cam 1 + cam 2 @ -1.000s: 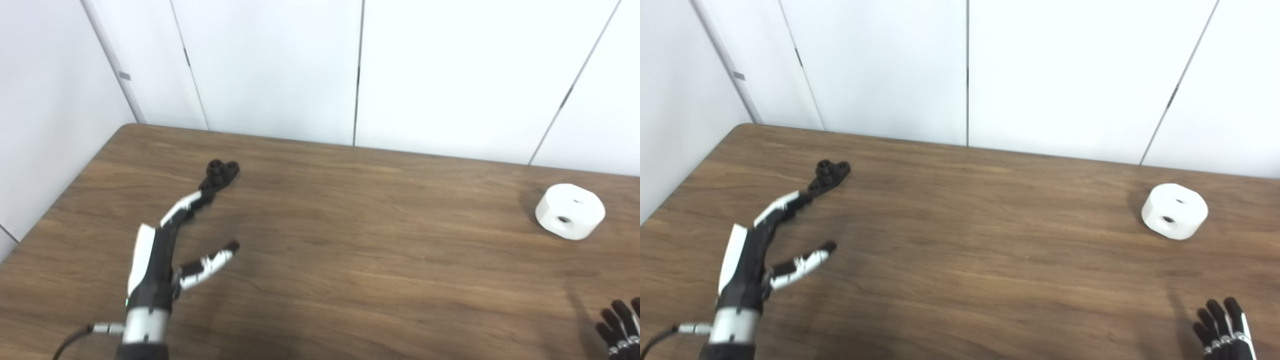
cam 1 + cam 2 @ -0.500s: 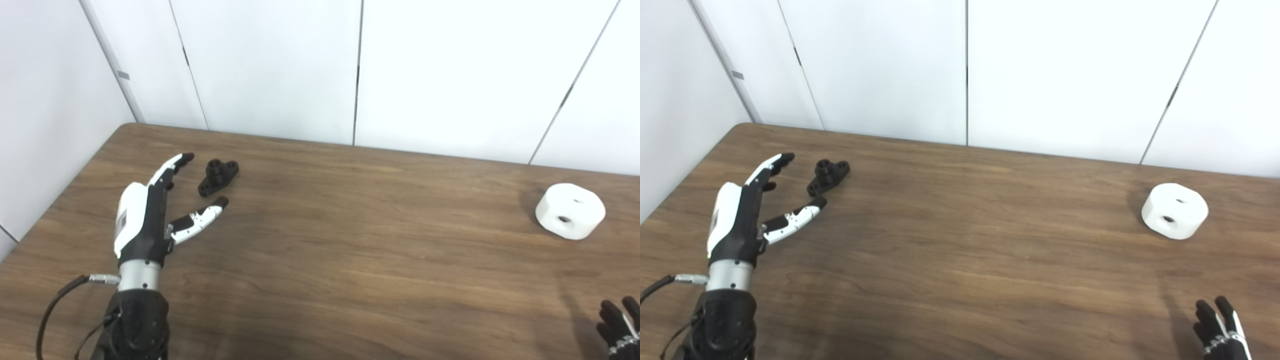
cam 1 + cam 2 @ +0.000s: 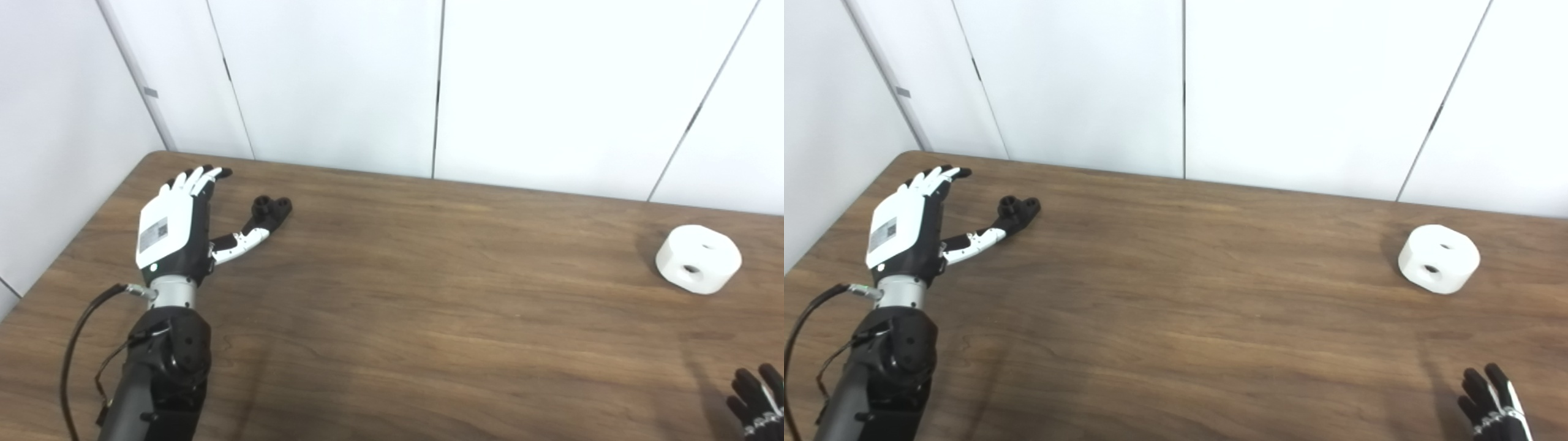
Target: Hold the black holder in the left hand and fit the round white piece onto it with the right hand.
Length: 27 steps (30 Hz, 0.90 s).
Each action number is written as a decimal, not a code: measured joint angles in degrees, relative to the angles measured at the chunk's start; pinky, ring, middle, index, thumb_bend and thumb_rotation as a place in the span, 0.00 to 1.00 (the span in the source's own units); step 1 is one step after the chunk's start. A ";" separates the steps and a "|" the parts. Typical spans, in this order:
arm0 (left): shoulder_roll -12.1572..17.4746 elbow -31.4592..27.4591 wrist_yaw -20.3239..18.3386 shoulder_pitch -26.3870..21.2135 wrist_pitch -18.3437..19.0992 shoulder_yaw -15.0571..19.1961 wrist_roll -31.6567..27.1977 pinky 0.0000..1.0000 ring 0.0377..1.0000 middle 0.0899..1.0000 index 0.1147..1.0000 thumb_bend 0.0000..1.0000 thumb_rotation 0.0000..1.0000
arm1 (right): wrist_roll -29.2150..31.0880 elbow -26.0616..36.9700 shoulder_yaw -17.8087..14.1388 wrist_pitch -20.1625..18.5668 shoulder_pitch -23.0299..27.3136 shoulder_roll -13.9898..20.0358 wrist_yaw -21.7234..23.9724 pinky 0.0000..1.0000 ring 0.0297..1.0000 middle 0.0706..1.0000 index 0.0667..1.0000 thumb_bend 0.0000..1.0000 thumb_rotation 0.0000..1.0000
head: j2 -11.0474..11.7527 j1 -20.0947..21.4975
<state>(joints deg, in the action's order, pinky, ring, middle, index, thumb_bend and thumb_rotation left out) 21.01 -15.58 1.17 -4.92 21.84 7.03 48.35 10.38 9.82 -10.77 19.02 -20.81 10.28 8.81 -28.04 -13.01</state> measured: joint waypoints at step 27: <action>2.47 19.06 0.29 -8.58 4.26 -5.08 0.89 1.00 0.95 0.91 0.77 0.84 0.49 | -0.27 1.10 0.47 -1.06 -0.83 -0.02 -1.26 0.93 0.94 0.92 0.95 0.58 1.00 | -0.70 1.14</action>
<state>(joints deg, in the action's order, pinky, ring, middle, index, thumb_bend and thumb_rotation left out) 23.48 3.48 1.47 -13.49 26.10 1.95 49.23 10.11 10.92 -10.30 17.96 -21.64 10.25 7.55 -28.74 -11.87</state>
